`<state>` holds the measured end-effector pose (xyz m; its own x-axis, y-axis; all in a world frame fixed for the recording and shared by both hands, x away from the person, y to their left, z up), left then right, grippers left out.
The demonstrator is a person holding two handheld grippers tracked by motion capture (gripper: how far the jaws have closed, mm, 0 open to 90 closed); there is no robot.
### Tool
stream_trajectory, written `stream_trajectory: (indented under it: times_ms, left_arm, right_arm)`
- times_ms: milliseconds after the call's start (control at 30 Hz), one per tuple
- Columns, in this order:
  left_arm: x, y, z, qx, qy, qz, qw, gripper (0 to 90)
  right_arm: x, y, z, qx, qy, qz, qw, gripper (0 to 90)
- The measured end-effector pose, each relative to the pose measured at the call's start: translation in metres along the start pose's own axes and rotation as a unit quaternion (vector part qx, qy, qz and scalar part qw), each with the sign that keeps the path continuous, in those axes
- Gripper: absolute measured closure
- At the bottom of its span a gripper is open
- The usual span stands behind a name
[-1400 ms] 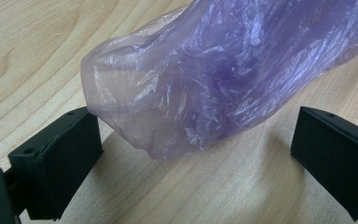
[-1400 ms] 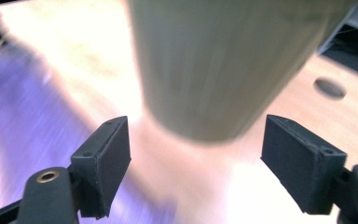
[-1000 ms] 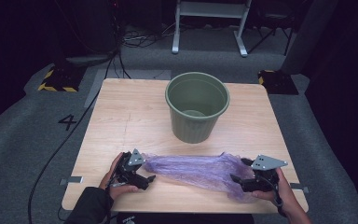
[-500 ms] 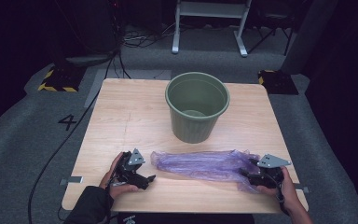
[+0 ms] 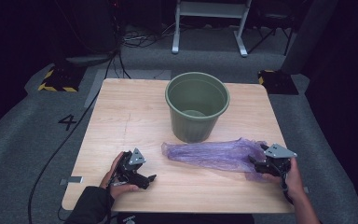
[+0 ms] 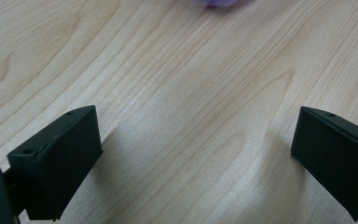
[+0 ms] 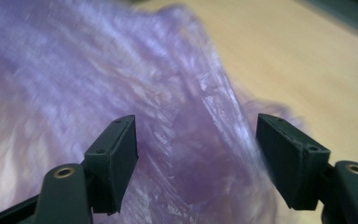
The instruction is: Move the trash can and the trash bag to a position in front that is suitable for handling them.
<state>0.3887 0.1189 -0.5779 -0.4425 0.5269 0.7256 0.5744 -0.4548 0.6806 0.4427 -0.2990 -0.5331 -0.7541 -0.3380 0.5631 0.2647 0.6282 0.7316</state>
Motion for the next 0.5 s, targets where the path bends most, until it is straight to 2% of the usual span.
stream_trajectory:
  times_ms: [67,133,167,200,233,267,333,400,500]
  left_arm:
    - [0.000,0.000,0.000,0.000,0.000,0.000,1.0000,1.1]
    - [0.000,0.000,0.000,0.000,0.000,0.000,1.0000,1.1]
    - [0.000,0.000,0.000,0.000,0.000,0.000,1.0000,1.1]
    - [0.000,0.000,0.000,0.000,0.000,0.000,1.0000,1.2]
    - [0.000,0.000,0.000,0.000,0.000,0.000,1.0000,1.1]
    - [-0.001,0.001,0.000,0.001,0.001,0.000,1.0000,1.1]
    - [-0.001,0.001,0.000,0.000,0.000,-0.001,1.0000,1.1]
    - [-0.001,0.001,0.000,-0.001,0.001,-0.001,1.0000,1.1]
    - [-0.002,0.002,-0.001,-0.001,0.001,0.001,1.0000,1.1]
  right_arm:
    - [0.002,0.006,-0.008,0.002,-0.022,-0.006,0.9997,29.1]
    - [0.003,0.006,-0.016,0.000,-0.048,0.003,0.9989,28.3]
    - [0.003,0.006,-0.016,0.000,-0.048,0.003,0.9989,28.3]
    - [0.008,0.009,-0.021,-0.021,-0.061,0.005,0.9979,25.6]
    - [0.012,0.012,-0.023,-0.037,-0.067,0.002,0.9971,27.4]
    - [0.017,0.016,-0.024,-0.050,-0.068,-0.003,0.9965,27.9]
    - [0.022,0.020,-0.023,-0.058,-0.067,-0.011,0.9960,27.8]
    - [0.031,0.033,-0.017,-0.066,-0.053,-0.032,0.9959,27.7]
    - [0.039,0.053,0.005,-0.066,-0.014,-0.066,0.9956,26.7]
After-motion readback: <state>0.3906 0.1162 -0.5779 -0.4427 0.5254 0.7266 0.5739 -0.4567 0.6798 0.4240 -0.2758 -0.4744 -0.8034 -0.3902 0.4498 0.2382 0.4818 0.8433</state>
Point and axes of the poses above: each handheld gripper's, and its own axes: x roughly backward along the jaws, y roughly out of its top, z roughly to its left, the point moved 10 cm from there along -x, roughly forward along the jaws, and after that the axes turned 8 degrees about x, right-handed, at the moved point
